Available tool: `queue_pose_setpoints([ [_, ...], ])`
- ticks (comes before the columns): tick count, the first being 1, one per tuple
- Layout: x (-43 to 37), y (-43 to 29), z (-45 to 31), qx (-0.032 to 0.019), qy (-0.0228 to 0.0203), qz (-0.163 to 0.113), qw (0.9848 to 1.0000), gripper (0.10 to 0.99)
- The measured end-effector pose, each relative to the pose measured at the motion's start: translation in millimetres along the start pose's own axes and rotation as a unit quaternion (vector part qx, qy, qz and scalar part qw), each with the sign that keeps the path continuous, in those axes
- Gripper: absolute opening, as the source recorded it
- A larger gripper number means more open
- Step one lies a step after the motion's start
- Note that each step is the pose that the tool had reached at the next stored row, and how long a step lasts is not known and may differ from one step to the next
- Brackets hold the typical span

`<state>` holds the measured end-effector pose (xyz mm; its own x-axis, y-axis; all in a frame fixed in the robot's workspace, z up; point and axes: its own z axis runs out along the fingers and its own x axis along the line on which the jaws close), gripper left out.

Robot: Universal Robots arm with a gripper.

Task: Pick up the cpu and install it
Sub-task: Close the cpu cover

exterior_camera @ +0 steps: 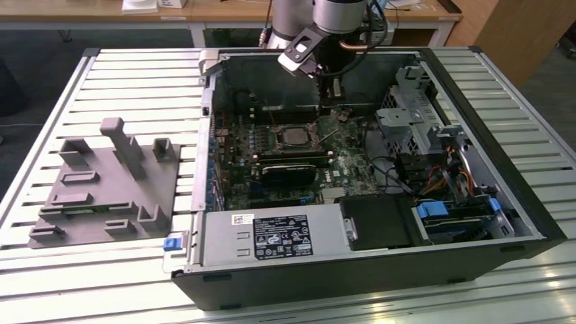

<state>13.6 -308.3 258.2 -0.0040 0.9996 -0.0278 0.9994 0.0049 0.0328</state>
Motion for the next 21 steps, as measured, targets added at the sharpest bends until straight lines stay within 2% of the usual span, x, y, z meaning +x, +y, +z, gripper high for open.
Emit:
queue_pose_setpoints([
  [6, 0.1, 5.9, 1.4, -0.0001, 0.0002, -0.005, 1.0, 0.106],
  [13, -0.1, 7.7, 2.2, -0.0003, 0.0003, -0.009, 1.0, 0.106],
  [21, -0.2, 19.0, 2.5, -0.0003, 0.0003, -0.009, 1.0, 0.106],
])
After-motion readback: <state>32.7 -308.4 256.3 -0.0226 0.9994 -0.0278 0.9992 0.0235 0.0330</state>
